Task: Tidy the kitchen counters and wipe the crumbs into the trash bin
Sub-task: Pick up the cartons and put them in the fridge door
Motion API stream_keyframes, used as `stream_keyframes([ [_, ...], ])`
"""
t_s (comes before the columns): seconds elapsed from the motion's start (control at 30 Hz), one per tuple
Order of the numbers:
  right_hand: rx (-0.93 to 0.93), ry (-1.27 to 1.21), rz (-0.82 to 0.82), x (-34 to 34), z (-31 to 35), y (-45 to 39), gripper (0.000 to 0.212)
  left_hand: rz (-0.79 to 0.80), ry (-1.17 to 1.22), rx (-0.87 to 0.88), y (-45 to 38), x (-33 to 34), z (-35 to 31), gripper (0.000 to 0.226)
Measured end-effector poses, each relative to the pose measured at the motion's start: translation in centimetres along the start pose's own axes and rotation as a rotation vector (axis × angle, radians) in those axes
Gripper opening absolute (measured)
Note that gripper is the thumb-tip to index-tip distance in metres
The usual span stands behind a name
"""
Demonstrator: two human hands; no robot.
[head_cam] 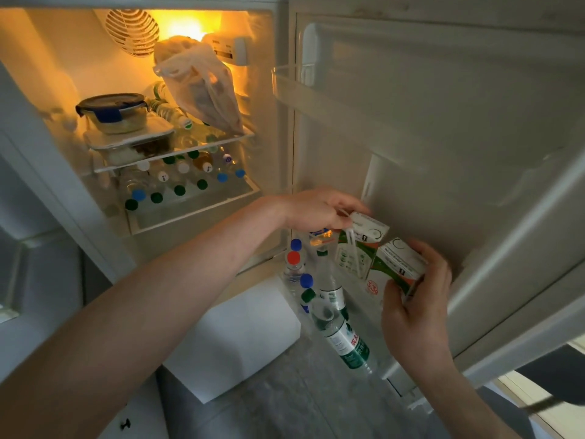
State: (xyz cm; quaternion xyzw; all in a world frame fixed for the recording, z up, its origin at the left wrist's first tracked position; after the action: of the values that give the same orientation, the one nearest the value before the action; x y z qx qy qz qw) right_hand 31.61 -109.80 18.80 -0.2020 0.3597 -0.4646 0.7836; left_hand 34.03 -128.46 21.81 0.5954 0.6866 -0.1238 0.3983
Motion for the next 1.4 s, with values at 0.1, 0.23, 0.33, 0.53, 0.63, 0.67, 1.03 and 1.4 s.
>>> stream_keyframes([
  [0.1, 0.025, -0.015, 0.029, 0.5, 0.0, 0.0, 0.062, -0.089, -0.005, -0.011, 0.1, 0.0, 1.4, 0.044],
  [0.23, 0.039, -0.029, 0.083, 1.5, 0.6, 0.3, 0.058, -0.250, 0.092, 0.026, 2.0, -0.2, 2.7, 0.045],
  [0.33, 0.010, -0.026, 0.100, 2.4, 1.9, 0.8, 0.059, -0.376, 0.276, 0.031, 4.4, -0.9, 4.4, 0.045],
  [0.53, 0.009, -0.114, 0.156, 5.3, 4.8, 2.3, 0.063, -0.570, 0.358, -0.033, 10.8, -1.9, 9.6, 0.053],
  [0.63, -0.044, -0.147, 0.178, 6.9, 7.1, 3.4, 0.069, -0.643, 0.347, -0.073, 14.7, -2.0, 12.4, 0.058],
  [0.67, -0.076, -0.150, 0.189, 7.6, 8.0, 3.8, 0.072, -0.659, 0.356, -0.084, 16.0, -2.0, 13.2, 0.056],
  [1.03, -0.259, -0.151, 0.217, 14.3, 16.0, 7.7, 0.070, -0.853, 0.482, -0.235, 31.4, -1.1, 21.7, 0.051],
  [1.4, -0.177, -0.118, 0.339, 21.8, 22.6, 10.7, 0.085, -0.984, 0.493, -0.342, 41.1, 0.3, 24.7, 0.044],
])
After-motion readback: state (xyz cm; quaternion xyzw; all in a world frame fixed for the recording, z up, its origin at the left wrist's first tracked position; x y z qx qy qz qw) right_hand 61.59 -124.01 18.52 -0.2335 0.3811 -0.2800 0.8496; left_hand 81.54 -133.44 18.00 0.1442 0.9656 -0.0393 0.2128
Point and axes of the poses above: each hand's wrist, its own y-axis away from the middle knuckle, its own x-axis out of the palm, z = x × y, the point moved 10 cm from there along -y, towards the middle knuckle, and after that the axes turned 12 degrees about -x, right-handed, at the moved point
